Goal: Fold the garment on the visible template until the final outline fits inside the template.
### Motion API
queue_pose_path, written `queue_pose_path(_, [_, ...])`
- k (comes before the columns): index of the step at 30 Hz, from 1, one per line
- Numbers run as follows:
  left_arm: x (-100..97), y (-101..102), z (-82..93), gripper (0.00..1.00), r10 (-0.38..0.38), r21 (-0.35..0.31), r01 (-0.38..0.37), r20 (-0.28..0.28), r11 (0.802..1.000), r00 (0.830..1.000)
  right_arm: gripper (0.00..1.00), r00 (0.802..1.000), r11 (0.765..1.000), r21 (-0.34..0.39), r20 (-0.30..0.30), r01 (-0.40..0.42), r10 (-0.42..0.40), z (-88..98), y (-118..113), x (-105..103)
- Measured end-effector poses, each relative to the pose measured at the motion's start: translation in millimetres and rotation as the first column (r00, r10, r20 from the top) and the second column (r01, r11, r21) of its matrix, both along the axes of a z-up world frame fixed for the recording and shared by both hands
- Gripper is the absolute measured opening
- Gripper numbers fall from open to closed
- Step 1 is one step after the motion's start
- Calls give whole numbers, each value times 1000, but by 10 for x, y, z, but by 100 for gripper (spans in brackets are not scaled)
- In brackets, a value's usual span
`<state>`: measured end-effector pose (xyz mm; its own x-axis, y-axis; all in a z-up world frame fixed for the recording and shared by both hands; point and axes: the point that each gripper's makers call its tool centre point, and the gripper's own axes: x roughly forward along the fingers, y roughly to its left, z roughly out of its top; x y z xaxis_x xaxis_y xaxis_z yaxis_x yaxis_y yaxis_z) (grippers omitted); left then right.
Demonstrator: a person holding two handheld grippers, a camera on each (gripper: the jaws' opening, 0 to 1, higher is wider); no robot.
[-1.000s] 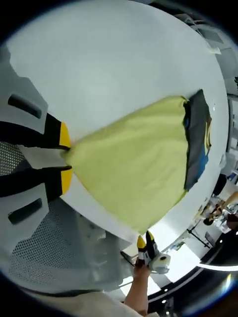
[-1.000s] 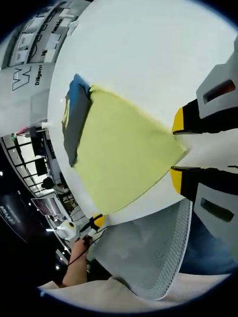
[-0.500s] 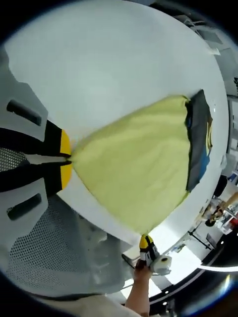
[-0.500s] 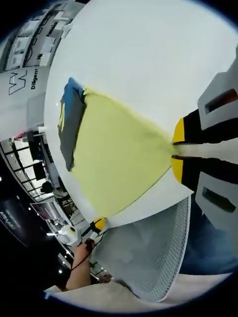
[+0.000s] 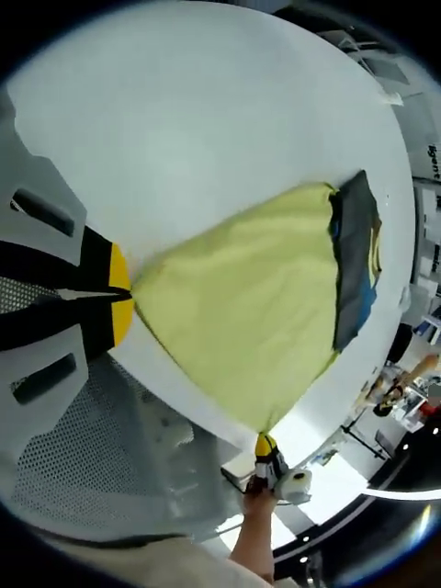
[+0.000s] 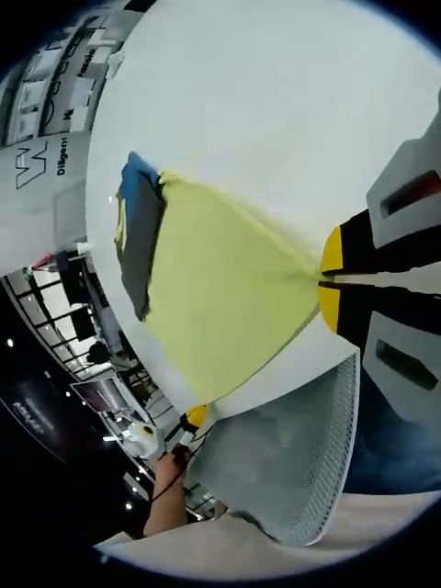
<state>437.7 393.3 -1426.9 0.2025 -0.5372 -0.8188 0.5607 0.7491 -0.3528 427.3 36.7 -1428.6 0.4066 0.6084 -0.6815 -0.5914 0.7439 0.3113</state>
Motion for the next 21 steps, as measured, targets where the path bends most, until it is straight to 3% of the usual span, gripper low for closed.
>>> queue_pose_path(9, [5, 79, 167, 0, 31, -32, -30, 30, 999, 999, 0, 999, 999, 28, 21, 33, -34, 123, 8, 35])
queue_pose_path(10, [-7, 100, 130, 0, 5, -12, -5, 34, 1000, 999, 0, 999, 999, 27, 18, 35, -35, 109, 12, 36])
queue_pose_path(11, [-41, 190, 34, 0, -14, 59, 13, 12, 998, 1000, 0, 999, 999, 25, 18, 34, -34, 100, 17, 34])
queue_pose_path(12, [-48, 186, -7, 0, -42, 73, 40, 18, 997, 999, 0, 999, 999, 22, 19, 31, -32, 88, 22, 34])
queue_pose_path(13, [-36, 152, -18, 1, -59, 66, 57, 37, 996, 998, 0, 999, 999, 19, 18, 30, -30, 77, 27, 41])
queue_pose_path(14, [-3, 109, -34, 4, -26, 54, 24, 45, 998, 999, 0, 999, 999, 15, 16, 29, -29, 54, 26, 38])
queue_pose_path(15, [29, 108, -66, 13, 30, 59, -32, 34, 998, 999, 0, 999, 999, 14, 15, 30, -30, 50, 30, 41])
queue_pose_path(16, [7, 68, -87, 17, 20, 46, -21, 10, 999, 1000, 0, 999, 999, 15, 14, 30, -30, 52, 42, 41])
queue_pose_path(21, [24, -57, -135, 11, -22, 59, 21, 26, 998, 999, 0, 999, 999, 13, 13, 29, -29, 50, 42, 41])
